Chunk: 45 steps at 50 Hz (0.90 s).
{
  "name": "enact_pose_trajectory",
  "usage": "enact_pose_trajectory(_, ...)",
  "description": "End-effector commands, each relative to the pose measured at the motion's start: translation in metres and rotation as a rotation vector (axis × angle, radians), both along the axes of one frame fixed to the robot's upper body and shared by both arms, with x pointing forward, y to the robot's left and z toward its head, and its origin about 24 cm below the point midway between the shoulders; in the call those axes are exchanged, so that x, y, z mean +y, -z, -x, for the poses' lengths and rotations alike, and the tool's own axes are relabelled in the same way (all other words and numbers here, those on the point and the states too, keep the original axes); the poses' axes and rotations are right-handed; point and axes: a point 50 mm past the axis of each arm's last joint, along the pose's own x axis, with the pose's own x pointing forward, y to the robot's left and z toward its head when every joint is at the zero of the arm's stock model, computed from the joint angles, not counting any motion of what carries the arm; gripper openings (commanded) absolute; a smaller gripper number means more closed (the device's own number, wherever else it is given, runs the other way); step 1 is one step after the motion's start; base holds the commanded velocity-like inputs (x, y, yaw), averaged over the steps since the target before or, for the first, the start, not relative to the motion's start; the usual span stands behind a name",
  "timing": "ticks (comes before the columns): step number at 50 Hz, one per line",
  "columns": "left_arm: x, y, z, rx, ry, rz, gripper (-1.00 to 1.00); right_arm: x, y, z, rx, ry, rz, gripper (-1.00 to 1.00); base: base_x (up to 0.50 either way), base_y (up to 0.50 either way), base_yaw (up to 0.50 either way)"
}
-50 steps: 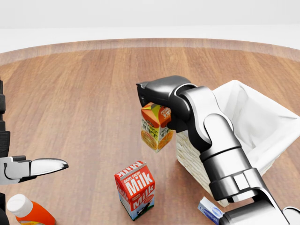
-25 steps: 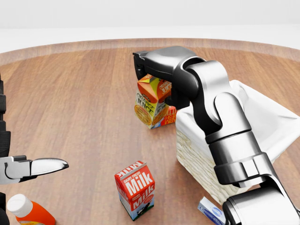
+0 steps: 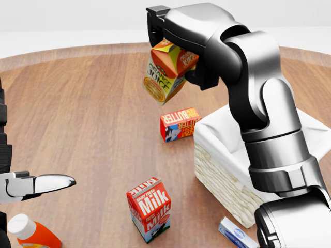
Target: Pick up the orange juice, and put it in the basket.
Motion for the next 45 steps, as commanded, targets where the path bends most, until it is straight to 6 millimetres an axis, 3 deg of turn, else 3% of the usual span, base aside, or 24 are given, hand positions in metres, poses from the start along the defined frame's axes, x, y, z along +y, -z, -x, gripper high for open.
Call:
enact_pose_trajectory(1, 0.0, 0.0, 0.0, 0.0, 0.0, 0.0, 1.0, -0.012, -0.036, 0.01, -0.125, 0.014, -0.023, -1.0, 0.0, 0.0, 0.0)
enact_pose_trajectory(18, 0.0, 0.0, 0.0, 0.0, 0.0, 0.0, 1.0, -0.036, -0.056, 0.016, -0.193, 0.061, -0.034, -1.0, 0.0, 0.0, 0.0)
enact_pose_trajectory(35, 0.0, 0.0, 0.0, 0.0, 0.0, 0.0, 1.0, -0.079, -0.072, 0.034, -0.286, 0.136, -0.056, -1.0, 0.0, 0.0, 0.0)
enact_pose_trajectory(45, 0.0, 0.0, -0.001, 0.002, 0.0, -0.003, 1.0, -0.098, -0.07, 0.044, -0.309, 0.172, -0.051, -1.0, 0.0, 0.0, 0.0)
